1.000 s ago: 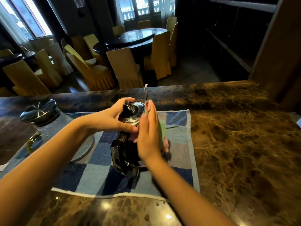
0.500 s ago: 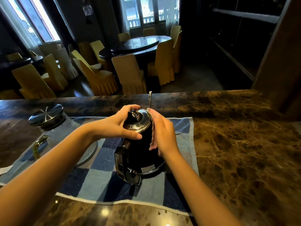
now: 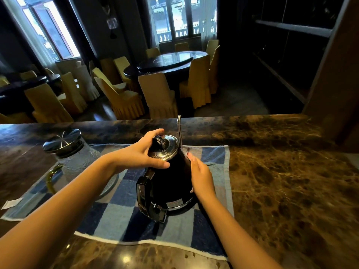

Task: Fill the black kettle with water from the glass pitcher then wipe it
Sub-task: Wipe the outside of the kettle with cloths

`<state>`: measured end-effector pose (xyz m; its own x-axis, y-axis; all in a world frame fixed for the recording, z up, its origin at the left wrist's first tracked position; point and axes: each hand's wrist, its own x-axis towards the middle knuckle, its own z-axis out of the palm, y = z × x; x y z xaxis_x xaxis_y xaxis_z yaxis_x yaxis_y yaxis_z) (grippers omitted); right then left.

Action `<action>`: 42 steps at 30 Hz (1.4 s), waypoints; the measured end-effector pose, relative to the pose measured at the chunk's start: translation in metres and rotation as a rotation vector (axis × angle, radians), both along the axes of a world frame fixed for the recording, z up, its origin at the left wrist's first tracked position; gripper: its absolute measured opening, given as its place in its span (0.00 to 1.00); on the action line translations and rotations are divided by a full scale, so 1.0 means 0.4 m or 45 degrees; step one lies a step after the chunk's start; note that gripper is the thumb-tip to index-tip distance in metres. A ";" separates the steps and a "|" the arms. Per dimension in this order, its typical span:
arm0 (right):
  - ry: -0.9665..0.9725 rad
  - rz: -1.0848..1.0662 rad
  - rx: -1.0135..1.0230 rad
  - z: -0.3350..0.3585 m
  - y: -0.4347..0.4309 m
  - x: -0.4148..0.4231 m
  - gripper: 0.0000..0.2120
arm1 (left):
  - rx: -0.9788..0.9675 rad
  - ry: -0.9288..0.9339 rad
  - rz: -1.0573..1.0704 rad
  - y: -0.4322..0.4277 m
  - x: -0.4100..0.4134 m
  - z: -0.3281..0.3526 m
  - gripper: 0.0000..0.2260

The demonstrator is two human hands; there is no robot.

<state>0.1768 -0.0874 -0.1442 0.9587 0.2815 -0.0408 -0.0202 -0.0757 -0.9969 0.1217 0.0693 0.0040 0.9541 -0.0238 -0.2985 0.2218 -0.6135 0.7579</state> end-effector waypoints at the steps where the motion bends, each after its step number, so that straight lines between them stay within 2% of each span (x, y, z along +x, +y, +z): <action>1: -0.009 -0.027 -0.037 -0.004 -0.006 -0.007 0.19 | 0.002 -0.009 0.006 -0.001 -0.001 -0.001 0.46; 5: -0.080 -0.050 -0.098 -0.005 -0.043 -0.038 0.17 | 0.000 -0.045 0.035 -0.009 -0.006 -0.003 0.47; 9: 0.009 -0.018 -0.024 -0.016 -0.096 -0.050 0.14 | -0.023 -0.049 0.067 -0.016 -0.010 -0.006 0.46; 11: 0.129 -0.044 0.065 -0.004 -0.130 -0.041 0.14 | -0.044 -0.078 0.076 -0.016 -0.014 -0.010 0.45; 13: 0.454 -0.055 0.363 0.026 -0.160 -0.025 0.15 | -0.065 -0.124 0.082 -0.018 -0.021 -0.021 0.43; 15: 0.787 0.024 0.702 0.068 -0.176 -0.010 0.22 | -0.057 -0.195 0.090 -0.019 -0.030 -0.035 0.44; 18: 0.956 0.155 1.016 0.142 -0.175 0.008 0.24 | -0.010 -0.268 0.104 -0.021 -0.042 -0.048 0.44; 20: 0.909 0.295 1.106 0.195 -0.171 0.005 0.21 | 0.059 -0.318 0.107 -0.023 -0.048 -0.059 0.43; 23: 0.757 0.499 1.133 0.279 -0.169 -0.013 0.12 | 0.179 -0.447 0.121 -0.040 -0.058 -0.070 0.44; 25: 0.753 0.543 1.245 0.314 -0.163 -0.009 0.12 | 0.250 -0.547 0.144 -0.060 -0.063 -0.076 0.44; 28: 0.859 0.456 1.284 0.316 -0.147 0.017 0.06 | 0.193 -0.701 0.309 -0.084 -0.066 -0.082 0.37; 31: 0.882 0.568 1.264 0.301 -0.131 0.022 0.19 | 0.096 -0.990 0.468 -0.106 -0.073 -0.061 0.26; 32: 0.882 0.623 1.251 0.301 -0.127 0.020 0.19 | 0.012 -1.035 0.478 -0.116 -0.077 -0.044 0.21; 35: 0.858 0.722 1.168 0.321 -0.119 0.012 0.11 | -0.157 -0.945 0.334 -0.165 -0.092 0.006 0.09; 38: 0.810 0.634 1.188 0.340 -0.123 0.011 0.23 | -0.109 -0.821 0.200 -0.194 -0.099 0.011 0.14; 40: 0.729 0.636 1.167 0.361 -0.134 -0.003 0.20 | -0.162 -0.781 0.154 -0.195 -0.100 0.013 0.18; 42: 0.561 0.613 1.045 0.373 -0.144 -0.004 0.17 | -0.272 -0.734 0.106 -0.185 -0.101 0.026 0.15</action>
